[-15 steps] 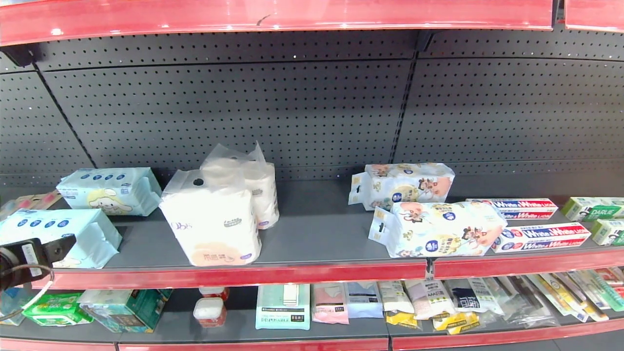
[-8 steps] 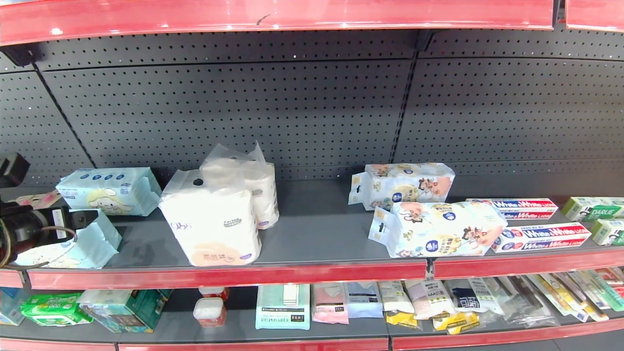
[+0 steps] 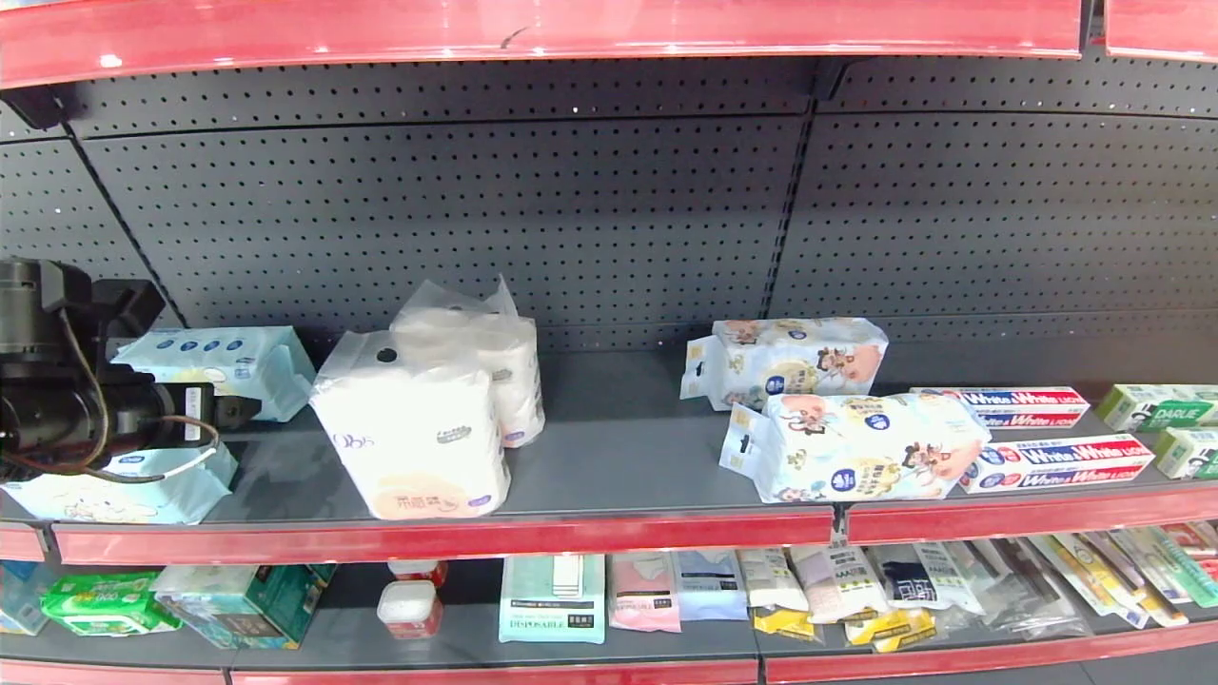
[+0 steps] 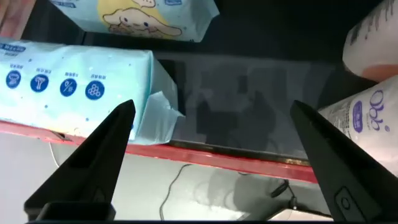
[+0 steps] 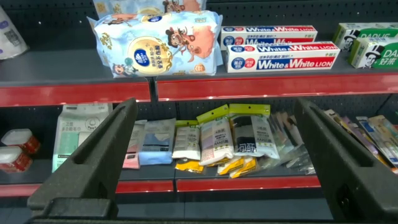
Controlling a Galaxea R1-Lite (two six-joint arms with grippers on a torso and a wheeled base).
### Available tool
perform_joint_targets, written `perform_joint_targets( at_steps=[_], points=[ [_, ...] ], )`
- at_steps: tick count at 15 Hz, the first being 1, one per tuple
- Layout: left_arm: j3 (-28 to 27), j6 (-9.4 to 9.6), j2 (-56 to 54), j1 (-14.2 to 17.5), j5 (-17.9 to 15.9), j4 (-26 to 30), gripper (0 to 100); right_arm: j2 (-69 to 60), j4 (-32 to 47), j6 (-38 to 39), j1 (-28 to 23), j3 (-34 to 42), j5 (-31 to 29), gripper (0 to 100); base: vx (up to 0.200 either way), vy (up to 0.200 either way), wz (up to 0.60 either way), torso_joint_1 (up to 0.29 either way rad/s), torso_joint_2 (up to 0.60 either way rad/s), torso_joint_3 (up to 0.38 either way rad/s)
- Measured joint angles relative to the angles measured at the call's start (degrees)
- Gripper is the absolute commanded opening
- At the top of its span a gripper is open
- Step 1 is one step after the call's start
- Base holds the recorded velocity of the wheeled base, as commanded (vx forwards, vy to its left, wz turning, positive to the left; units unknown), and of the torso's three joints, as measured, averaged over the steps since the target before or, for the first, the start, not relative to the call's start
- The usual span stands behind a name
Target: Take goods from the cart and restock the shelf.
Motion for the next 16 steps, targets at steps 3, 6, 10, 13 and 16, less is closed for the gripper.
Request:
perform_joint_targets(
  at_steps=[3,6,10,13,16],
  points=[
    [-1.5,0.05,2.0,-0.8,0.2,1.0,100,0.0,0.0,0.0,0.0,0.0,0.0,100,0.000,0.000,0.00,0.000,0.00,0.000],
    [-2.0,0.02,3.7,-0.9,0.1,0.9,100,0.0,0.0,0.0,0.0,0.0,0.0,100,0.000,0.000,0.00,0.000,0.00,0.000],
    [-3.9,-0.06,6.1,-1.2,-0.3,0.6,100,0.0,0.0,0.0,0.0,0.0,0.0,100,0.000,0.000,0.00,0.000,0.00,0.000],
    [-5.4,-0.24,8.0,-2.1,-1.6,0.6,100,0.0,0.0,0.0,0.0,0.0,0.0,100,0.000,0.000,0.00,0.000,0.00,0.000],
    [-6.2,-0.41,9.4,-2.8,-2.6,0.5,100,0.0,0.0,0.0,0.0,0.0,0.0,100,0.000,0.000,0.00,0.000,0.00,0.000]
  ],
)
